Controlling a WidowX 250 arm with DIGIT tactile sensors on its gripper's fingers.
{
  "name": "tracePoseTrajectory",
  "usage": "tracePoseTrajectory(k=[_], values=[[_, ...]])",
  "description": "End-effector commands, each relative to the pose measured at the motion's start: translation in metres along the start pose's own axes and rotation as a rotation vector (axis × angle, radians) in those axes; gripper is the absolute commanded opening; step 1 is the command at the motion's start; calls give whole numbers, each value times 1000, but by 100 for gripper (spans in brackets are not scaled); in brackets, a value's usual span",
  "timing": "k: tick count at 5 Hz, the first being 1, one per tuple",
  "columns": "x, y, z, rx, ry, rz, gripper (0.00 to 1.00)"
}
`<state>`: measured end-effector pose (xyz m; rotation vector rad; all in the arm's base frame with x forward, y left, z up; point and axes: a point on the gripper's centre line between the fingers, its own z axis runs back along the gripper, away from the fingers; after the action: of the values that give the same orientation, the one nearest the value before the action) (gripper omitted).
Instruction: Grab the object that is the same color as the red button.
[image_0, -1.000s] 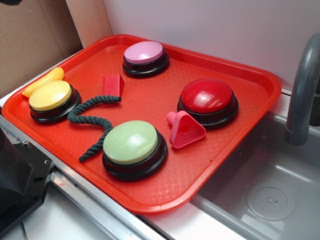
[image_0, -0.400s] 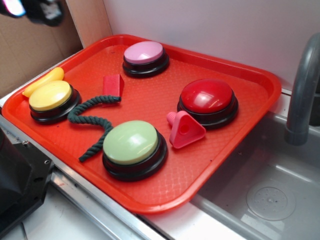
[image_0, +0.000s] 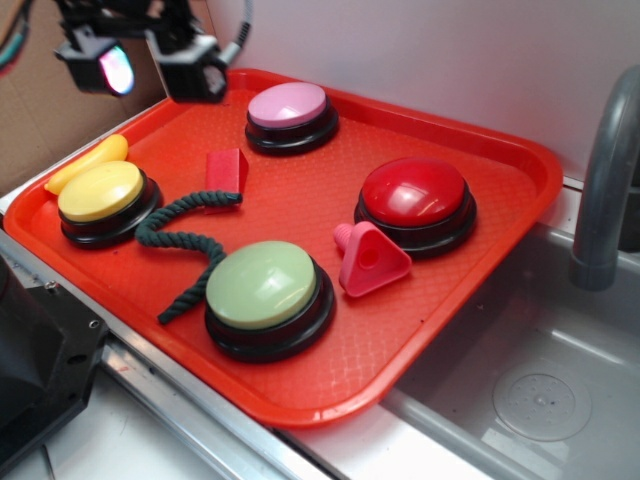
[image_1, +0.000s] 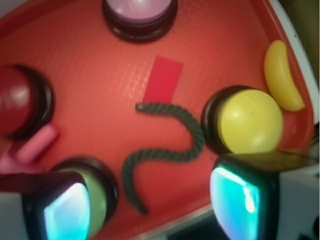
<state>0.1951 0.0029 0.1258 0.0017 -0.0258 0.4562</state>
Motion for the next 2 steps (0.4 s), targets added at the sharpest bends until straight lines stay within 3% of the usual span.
tracePoseTrajectory(k=[1, 2], values=[[32, 16, -33, 26, -93, 150, 100], [41, 26, -52, 47, -105, 224, 100]])
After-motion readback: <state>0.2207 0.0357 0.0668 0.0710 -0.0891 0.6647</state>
